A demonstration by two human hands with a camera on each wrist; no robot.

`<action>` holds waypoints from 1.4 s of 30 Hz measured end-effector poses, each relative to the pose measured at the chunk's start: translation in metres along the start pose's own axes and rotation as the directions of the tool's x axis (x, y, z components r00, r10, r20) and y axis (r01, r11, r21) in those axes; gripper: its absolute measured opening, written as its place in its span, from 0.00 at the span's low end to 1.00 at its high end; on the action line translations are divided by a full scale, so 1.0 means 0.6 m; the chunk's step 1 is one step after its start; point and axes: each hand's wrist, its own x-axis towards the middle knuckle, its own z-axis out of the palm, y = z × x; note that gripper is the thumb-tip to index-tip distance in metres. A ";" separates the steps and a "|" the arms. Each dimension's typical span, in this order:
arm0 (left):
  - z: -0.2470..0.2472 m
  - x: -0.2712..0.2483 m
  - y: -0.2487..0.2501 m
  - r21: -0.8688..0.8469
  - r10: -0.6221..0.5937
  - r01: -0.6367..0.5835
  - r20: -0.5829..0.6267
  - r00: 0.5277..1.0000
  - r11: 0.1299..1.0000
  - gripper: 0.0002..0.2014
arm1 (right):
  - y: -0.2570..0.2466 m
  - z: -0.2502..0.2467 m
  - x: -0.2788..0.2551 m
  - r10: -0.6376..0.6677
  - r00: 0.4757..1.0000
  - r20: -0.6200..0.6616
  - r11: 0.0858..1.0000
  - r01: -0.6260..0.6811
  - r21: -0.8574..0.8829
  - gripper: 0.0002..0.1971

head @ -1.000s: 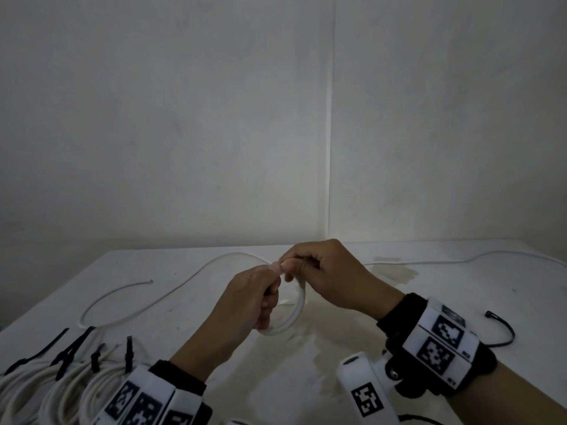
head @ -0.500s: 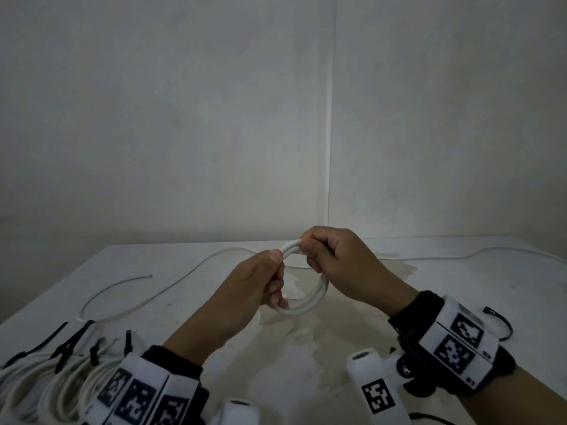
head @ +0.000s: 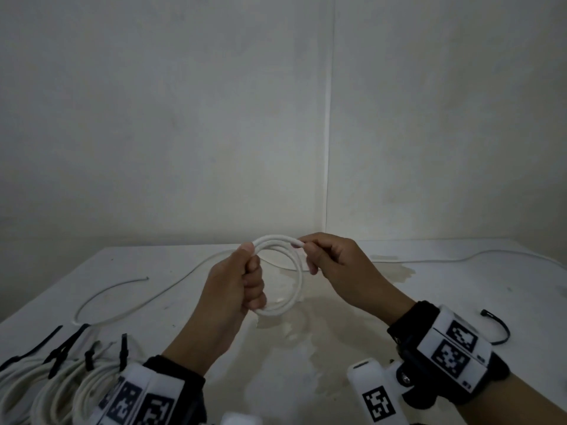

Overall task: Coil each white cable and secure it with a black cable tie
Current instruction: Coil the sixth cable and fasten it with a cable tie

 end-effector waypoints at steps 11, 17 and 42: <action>-0.070 0.033 0.055 -0.201 0.213 -0.282 -0.306 0.928 0.938 0.18 | 0.070 -0.007 -0.015 0.027 0.999 0.040 0.914 -0.009 -0.405 0.09; -0.076 0.036 0.063 -0.095 0.300 -0.369 -0.416 0.858 0.924 0.16 | 0.080 0.015 -0.024 -0.333 0.936 0.114 0.653 0.316 -0.688 0.16; 0.007 -0.013 -0.029 0.502 0.271 -0.271 0.075 0.960 0.821 0.19 | -0.039 0.030 -0.035 -0.532 0.831 0.160 0.657 0.525 -0.540 0.05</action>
